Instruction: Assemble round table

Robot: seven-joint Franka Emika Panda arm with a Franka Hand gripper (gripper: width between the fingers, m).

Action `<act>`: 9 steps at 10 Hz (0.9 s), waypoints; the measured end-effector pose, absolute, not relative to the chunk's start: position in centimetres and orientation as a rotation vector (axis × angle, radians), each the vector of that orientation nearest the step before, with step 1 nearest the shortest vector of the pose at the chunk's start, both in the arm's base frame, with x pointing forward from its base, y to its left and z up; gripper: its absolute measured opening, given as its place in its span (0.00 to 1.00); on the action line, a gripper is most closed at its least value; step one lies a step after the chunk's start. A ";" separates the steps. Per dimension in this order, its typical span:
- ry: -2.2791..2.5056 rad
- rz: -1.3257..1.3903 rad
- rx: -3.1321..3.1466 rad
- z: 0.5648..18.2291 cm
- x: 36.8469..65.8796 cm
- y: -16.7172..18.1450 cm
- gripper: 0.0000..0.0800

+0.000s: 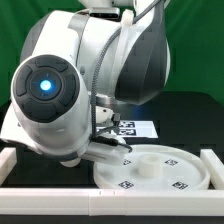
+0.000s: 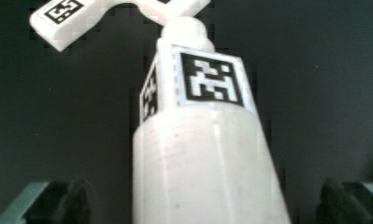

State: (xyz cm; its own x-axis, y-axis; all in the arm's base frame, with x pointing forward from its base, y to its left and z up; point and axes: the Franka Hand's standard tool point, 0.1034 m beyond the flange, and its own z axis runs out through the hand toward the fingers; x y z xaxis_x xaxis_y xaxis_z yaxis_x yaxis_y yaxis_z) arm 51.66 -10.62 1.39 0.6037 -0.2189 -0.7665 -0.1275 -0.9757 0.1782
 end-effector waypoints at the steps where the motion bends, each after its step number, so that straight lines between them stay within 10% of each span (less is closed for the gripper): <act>1: -0.295 -1.321 2.718 1.4 51.6 -10.6 0.67; 2: -0.295 -1.322 2.718 1.4 51.6 -10.6 0.50; 5: -0.296 -1.325 2.717 1.6 51.7 -10.6 0.50; 9: -0.394 -1.184 2.759 8.8 54.1 -7.3 0.50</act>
Offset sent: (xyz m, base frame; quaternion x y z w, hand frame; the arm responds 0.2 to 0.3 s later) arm 0.0000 0.0000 0.0000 0.0000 0.0000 0.0000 1.0000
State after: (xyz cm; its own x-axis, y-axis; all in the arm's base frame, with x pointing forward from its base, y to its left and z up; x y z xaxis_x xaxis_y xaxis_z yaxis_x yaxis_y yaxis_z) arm 54.09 -7.26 8.84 0.6612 -0.2807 -0.6957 -0.1921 -0.9598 0.2046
